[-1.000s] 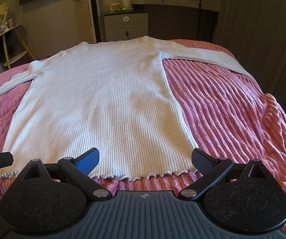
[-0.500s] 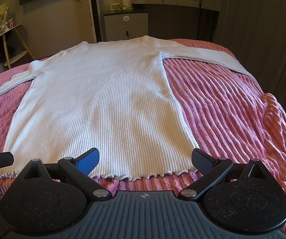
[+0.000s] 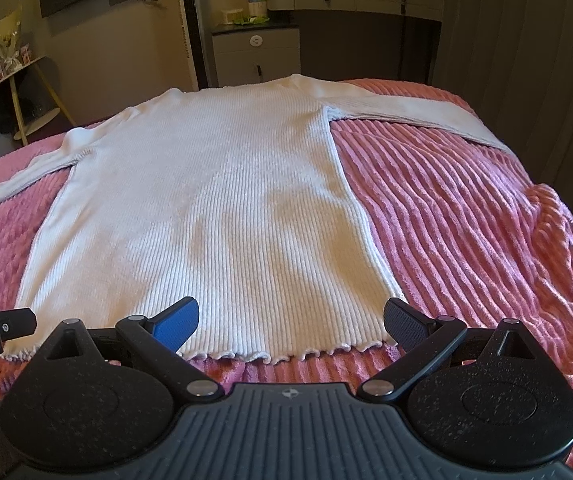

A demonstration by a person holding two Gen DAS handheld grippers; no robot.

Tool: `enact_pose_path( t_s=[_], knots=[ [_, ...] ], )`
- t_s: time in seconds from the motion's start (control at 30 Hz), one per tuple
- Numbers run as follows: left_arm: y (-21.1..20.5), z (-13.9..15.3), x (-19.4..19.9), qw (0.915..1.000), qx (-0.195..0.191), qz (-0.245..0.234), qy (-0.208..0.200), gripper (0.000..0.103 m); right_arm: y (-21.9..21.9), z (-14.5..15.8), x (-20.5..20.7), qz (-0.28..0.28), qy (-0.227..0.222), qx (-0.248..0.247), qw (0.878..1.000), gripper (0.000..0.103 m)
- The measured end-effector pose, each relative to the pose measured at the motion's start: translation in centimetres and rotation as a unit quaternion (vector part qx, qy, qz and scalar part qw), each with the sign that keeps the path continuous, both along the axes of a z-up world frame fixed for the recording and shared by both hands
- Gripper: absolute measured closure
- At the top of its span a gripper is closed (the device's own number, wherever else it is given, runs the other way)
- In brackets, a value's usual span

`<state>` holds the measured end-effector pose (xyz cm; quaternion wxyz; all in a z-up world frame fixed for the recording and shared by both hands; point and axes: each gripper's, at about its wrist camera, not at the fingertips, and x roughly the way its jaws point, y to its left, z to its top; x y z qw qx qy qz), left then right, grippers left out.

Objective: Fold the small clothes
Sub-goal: 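Move the right gripper to a white sleeve cuff and grasp it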

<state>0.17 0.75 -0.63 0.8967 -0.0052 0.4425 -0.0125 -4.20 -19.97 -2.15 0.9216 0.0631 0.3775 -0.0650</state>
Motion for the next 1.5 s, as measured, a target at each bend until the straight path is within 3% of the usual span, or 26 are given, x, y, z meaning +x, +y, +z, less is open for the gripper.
enact_pose_path(
  t_s=[0.3, 0.57, 0.8, 0.93, 1.07, 1.17, 1.37, 1.43, 1.5],
  knots=[
    [0.3, -0.2, 0.5, 1.0, -0.005, 0.002, 0.008, 0.0, -0.7, -0.2, 0.2, 0.006, 0.003, 0.039, 0.999, 0.004],
    [0.3, -0.5, 1.2, 0.9998, -0.001, 0.002, 0.018, 0.0, -4.3, -0.9, 0.9, -0.001, 0.008, 0.183, 0.983, 0.004],
    [0.0, -0.6, 2.4, 0.9996, 0.015, 0.012, 0.021, 0.0, -5.9, -1.6, 2.6, -0.013, 0.007, 0.228, 0.973, 0.004],
    [-1.0, 0.0, 4.4, 0.9998, 0.012, 0.014, 0.006, 0.0, -7.7, -2.5, 5.0, -0.031, -0.001, 0.261, 0.965, 0.004],
    [-3.5, 0.6, 7.2, 0.9996, 0.015, 0.014, -0.021, 0.0, -10.0, -5.3, 7.4, -0.058, 0.027, 0.311, 0.948, 0.004],
    [-5.7, 0.1, 9.4, 0.9983, 0.031, 0.021, -0.045, 0.0, -11.0, -6.6, 7.8, -0.058, 0.022, 0.346, 0.936, 0.004],
    [-8.0, -3.8, 11.7, 0.9945, 0.074, 0.013, -0.073, 0.0, -11.9, -6.8, 8.7, -0.01, 0.043, 0.353, 0.935, 0.004],
    [-7.2, -4.6, 12.0, 0.996, 0.053, 0.012, -0.07, 0.0, -12.7, -5.7, 9.3, 0.015, 0.052, 0.351, 0.935, 0.004],
    [-5.6, -4.6, 12.7, 0.9965, 0.012, 0.045, -0.07, 0.0, -14.4, -4.0, 9.7, 0.01, 0.008, 0.345, 0.939, 0.006]
  ],
)
